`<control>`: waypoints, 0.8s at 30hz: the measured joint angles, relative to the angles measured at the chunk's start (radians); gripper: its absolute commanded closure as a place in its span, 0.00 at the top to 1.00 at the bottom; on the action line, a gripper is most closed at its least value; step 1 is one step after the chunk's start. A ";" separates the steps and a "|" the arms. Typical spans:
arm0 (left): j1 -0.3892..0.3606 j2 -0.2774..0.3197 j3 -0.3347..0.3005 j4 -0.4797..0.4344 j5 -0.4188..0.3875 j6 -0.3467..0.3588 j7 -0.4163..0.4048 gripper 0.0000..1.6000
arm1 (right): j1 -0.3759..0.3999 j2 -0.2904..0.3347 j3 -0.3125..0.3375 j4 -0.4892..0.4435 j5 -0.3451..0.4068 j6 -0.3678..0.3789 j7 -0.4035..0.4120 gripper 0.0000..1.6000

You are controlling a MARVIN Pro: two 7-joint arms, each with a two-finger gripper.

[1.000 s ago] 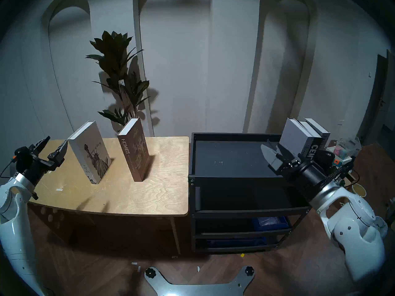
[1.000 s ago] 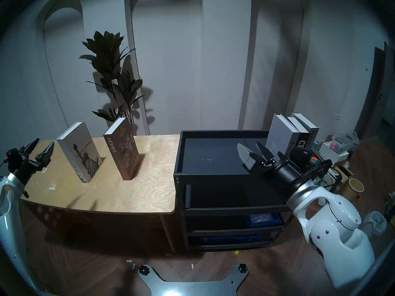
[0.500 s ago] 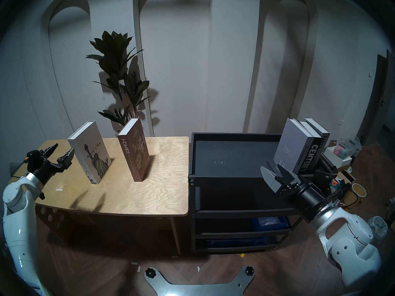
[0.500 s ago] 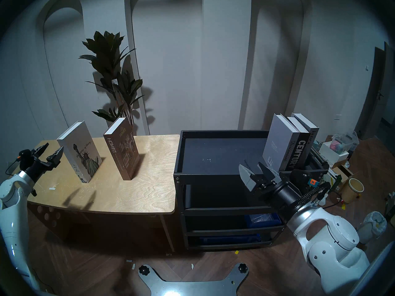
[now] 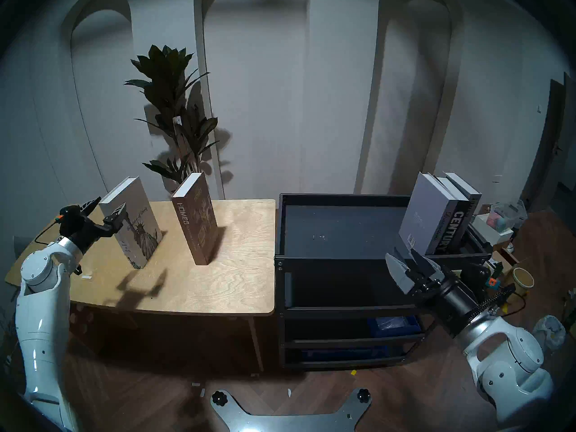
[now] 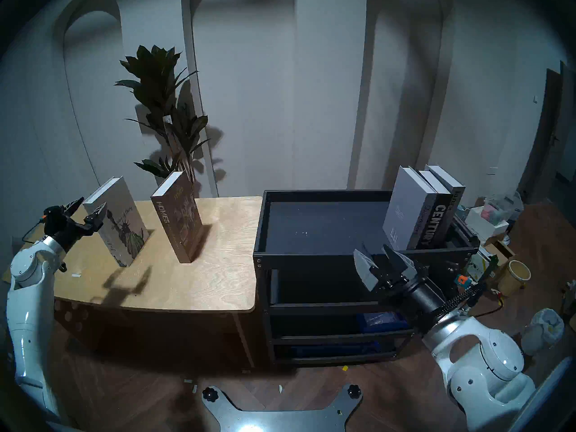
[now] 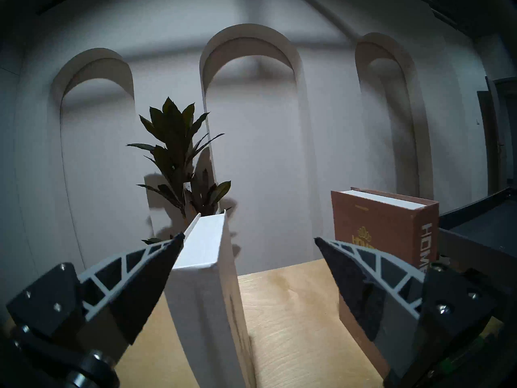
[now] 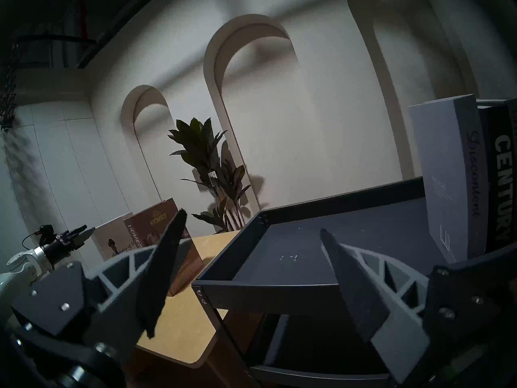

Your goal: Move the books from the display table onto the shelf, standing them upright with spines facing out and tallest at one end

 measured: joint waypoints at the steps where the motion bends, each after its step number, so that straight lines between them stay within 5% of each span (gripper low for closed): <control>1: -0.003 0.001 -0.001 0.004 0.001 -0.004 0.001 1.00 | 0.000 0.000 -0.003 0.000 -0.003 -0.002 0.001 1.00; 24: -0.127 0.038 0.051 0.159 0.008 -0.061 0.000 1.00 | 0.054 -0.007 -0.078 0.000 -0.081 -0.014 -0.042 1.00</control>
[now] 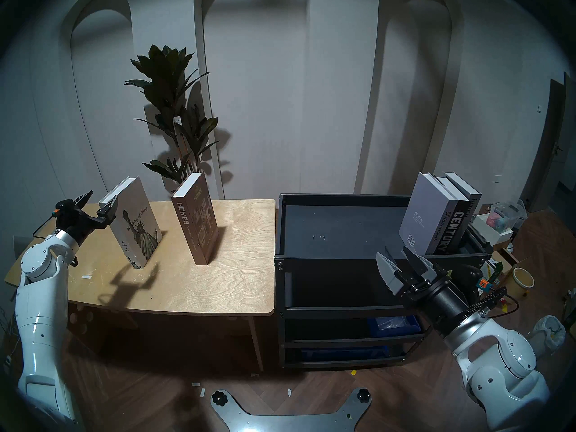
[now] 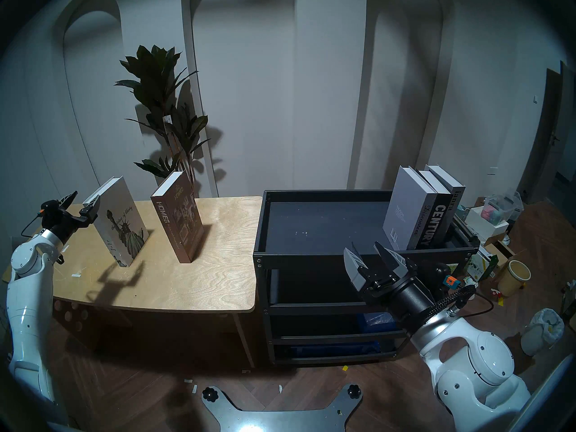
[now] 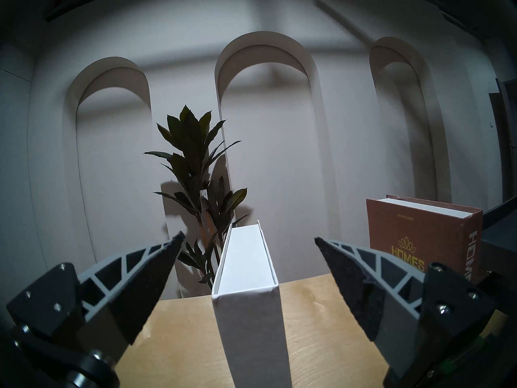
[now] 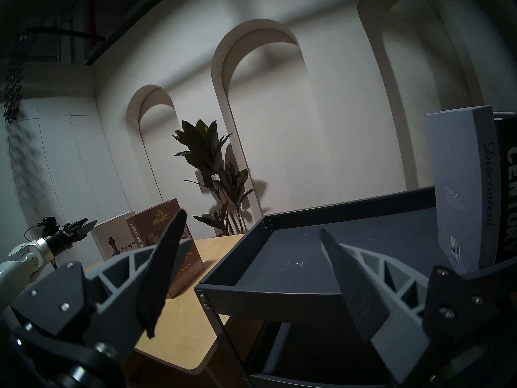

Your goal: Move the books from the display table onto the shelf, standing them upright with spines facing out and tallest at one end

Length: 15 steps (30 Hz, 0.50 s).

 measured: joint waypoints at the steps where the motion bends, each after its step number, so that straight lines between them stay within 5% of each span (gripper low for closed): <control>1: -0.011 0.003 0.007 0.012 0.000 -0.004 0.000 1.00 | 0.006 0.000 -0.005 0.000 -0.004 0.000 -0.005 1.00; 15: -0.065 0.013 0.049 0.086 0.000 -0.042 -0.022 1.00 | 0.047 0.007 -0.053 0.000 -0.040 0.020 -0.054 1.00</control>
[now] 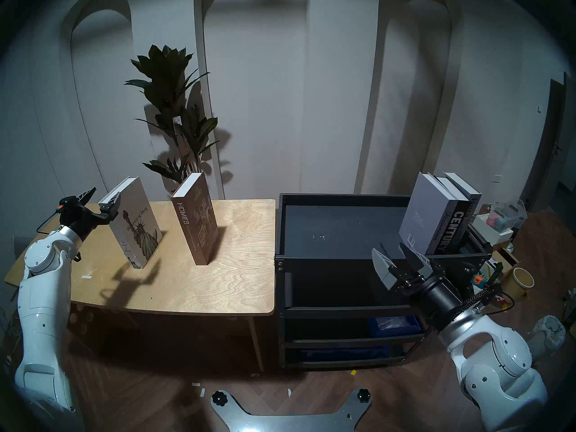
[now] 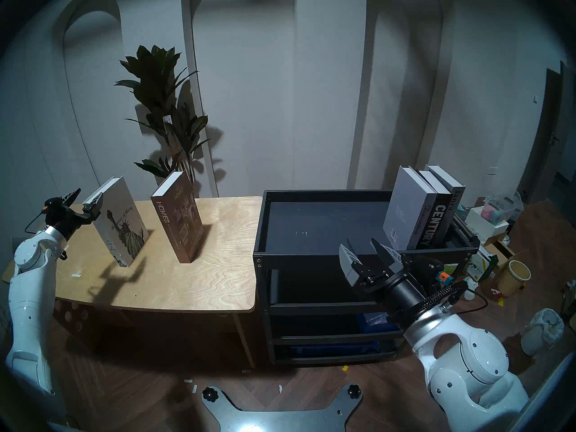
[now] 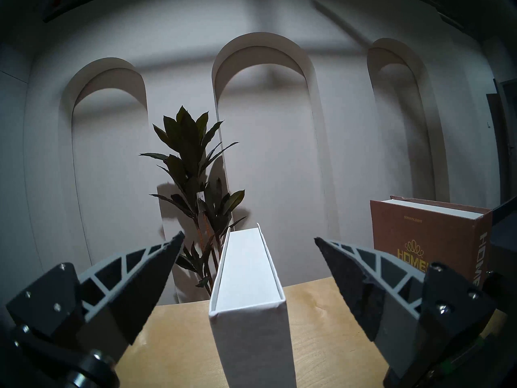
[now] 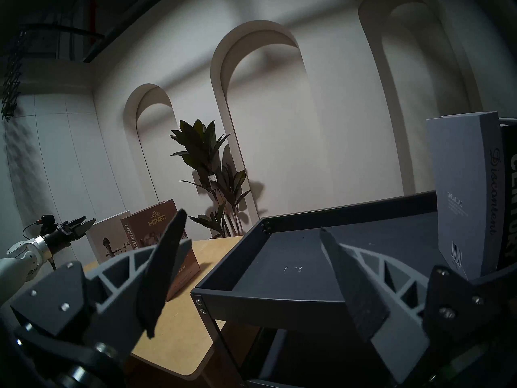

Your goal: Move the books from the display table onto the shelf, standing them upright with spines facing out and tallest at one end

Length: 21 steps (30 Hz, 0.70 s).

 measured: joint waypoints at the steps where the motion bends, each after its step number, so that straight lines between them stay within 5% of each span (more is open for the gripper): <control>1: -0.003 0.000 0.003 0.007 0.000 -0.003 -0.002 1.00 | 0.004 0.001 -0.005 0.000 -0.003 0.005 -0.004 1.00; 21: -0.088 0.011 0.069 0.147 0.005 -0.044 -0.033 1.00 | 0.118 0.013 -0.114 0.007 -0.050 0.074 -0.082 1.00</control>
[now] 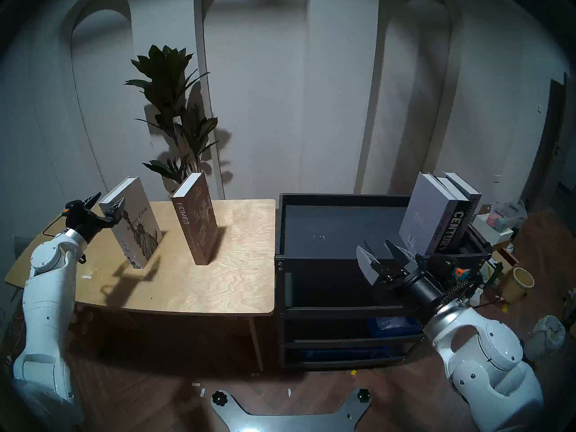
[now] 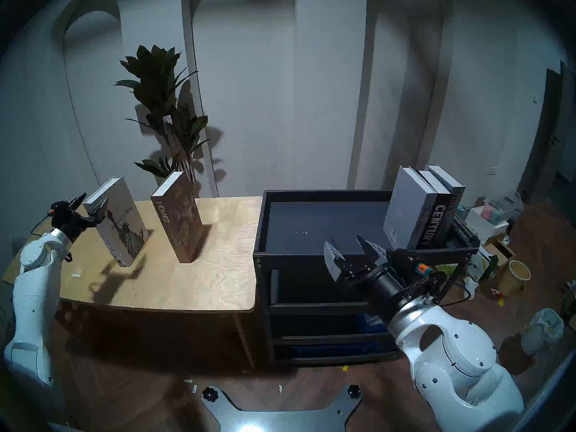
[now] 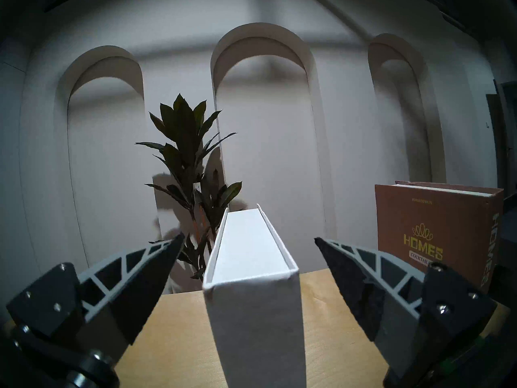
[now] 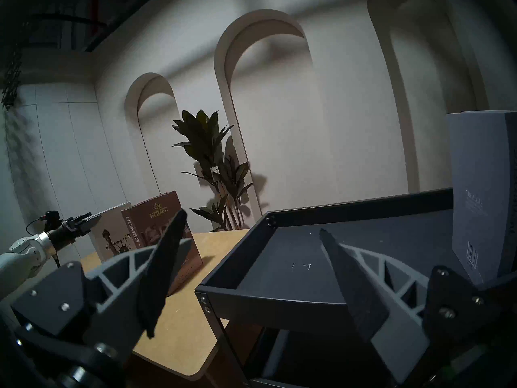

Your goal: Move the books from the display table onto the shelf, standing them upright with spines facing out and tallest at one end

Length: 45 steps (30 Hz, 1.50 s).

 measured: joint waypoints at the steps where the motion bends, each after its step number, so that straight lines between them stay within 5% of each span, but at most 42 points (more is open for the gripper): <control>1: -0.004 0.000 0.004 0.005 0.001 -0.002 -0.002 1.00 | 0.006 0.000 -0.005 0.001 -0.002 0.002 -0.003 1.00; 10: -0.034 0.005 0.028 0.047 0.004 -0.014 -0.016 0.98 | 0.058 -0.005 -0.047 0.017 -0.022 0.011 -0.031 1.00; 11: -0.036 0.006 0.029 0.048 0.004 -0.014 -0.017 0.36 | 0.062 -0.006 -0.050 0.019 -0.024 0.011 -0.033 1.00; 12: -0.038 0.006 0.030 0.049 0.005 -0.014 -0.018 0.00 | 0.066 -0.006 -0.053 0.021 -0.025 0.011 -0.035 1.00; 26: -0.037 0.015 0.026 0.001 -0.005 0.095 -0.014 0.00 | 0.099 -0.010 -0.061 0.034 -0.039 0.008 -0.056 1.00; 45: -0.124 0.057 -0.017 -0.193 -0.009 0.228 0.121 0.00 | 0.096 -0.015 -0.067 0.037 -0.047 0.005 -0.037 1.00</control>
